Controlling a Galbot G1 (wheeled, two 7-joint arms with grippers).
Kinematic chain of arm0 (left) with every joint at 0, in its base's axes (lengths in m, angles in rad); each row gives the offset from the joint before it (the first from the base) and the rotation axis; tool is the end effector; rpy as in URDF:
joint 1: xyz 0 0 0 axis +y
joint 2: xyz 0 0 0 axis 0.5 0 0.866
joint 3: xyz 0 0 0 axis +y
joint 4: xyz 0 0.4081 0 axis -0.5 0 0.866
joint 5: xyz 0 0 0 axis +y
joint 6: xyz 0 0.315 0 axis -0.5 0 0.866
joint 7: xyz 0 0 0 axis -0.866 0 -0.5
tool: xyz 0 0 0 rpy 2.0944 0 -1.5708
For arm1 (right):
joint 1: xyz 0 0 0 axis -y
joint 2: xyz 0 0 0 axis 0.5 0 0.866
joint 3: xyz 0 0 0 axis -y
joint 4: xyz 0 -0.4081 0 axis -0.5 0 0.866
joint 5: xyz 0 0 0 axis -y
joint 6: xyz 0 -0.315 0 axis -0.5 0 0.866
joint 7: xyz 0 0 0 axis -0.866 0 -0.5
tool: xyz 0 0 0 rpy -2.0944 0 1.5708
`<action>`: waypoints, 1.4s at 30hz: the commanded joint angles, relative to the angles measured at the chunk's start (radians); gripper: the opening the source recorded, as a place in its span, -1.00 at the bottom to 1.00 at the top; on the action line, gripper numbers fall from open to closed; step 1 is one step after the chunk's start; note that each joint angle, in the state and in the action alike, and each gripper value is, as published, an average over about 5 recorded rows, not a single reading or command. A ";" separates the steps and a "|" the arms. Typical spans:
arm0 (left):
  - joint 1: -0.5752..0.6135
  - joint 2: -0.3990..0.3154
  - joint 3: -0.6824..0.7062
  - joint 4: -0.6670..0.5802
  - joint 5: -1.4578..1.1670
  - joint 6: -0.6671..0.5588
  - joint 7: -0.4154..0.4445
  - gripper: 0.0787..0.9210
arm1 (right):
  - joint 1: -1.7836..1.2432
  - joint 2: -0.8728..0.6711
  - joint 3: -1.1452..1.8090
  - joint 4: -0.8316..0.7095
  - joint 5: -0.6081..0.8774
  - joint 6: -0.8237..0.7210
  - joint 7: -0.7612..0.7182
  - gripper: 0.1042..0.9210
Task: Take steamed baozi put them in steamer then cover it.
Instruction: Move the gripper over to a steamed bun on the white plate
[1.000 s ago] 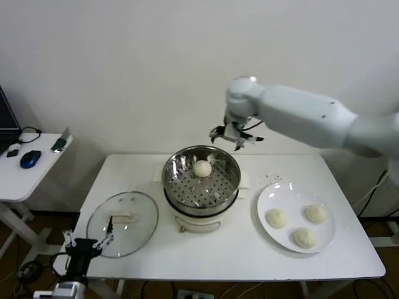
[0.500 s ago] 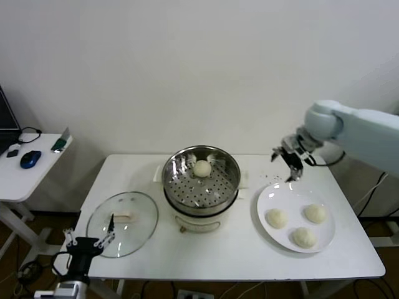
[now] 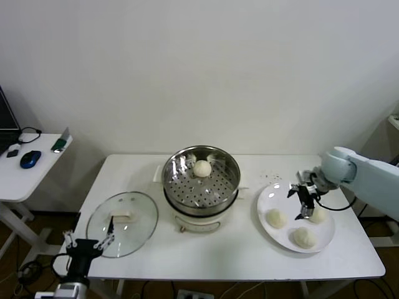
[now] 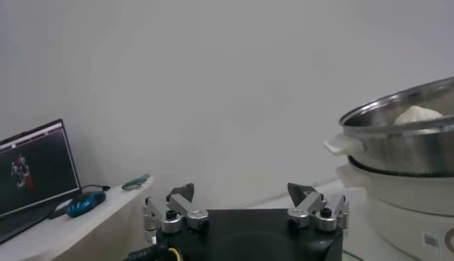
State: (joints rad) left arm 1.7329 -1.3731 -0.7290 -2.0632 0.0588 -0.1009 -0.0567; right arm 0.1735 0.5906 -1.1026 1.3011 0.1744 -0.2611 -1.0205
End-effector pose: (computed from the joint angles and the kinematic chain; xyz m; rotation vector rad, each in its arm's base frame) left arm 0.0564 0.1064 -0.3602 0.1454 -3.0298 -0.5217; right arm 0.4881 -0.2399 -0.1961 1.2594 -1.4001 1.2037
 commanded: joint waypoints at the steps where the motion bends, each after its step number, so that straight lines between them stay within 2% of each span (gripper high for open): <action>1: 0.001 0.001 0.000 0.003 0.000 0.000 -0.001 0.77 | -0.121 0.045 0.085 -0.064 -0.009 -0.031 0.007 0.76; 12: -0.003 0.005 0.001 0.009 0.000 0.007 -0.001 0.77 | -0.094 0.161 0.040 -0.148 0.000 -0.025 0.002 0.76; 27: -0.008 -0.001 -0.004 0.014 -0.003 0.007 -0.001 0.77 | -0.062 0.203 -0.025 -0.197 -0.001 -0.011 -0.017 0.75; 37: -0.005 -0.003 -0.003 0.013 -0.003 0.009 0.002 0.77 | -0.047 0.202 -0.043 -0.192 0.006 -0.006 -0.019 0.46; 42: 0.000 -0.005 -0.002 0.013 -0.003 0.006 0.002 0.77 | -0.011 0.189 -0.065 -0.175 0.026 -0.009 -0.015 0.39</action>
State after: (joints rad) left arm 1.7319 -1.3778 -0.7319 -2.0481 0.0558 -0.0949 -0.0556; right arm 0.1483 0.7745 -1.1544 1.1282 0.1969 -0.2709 -1.0366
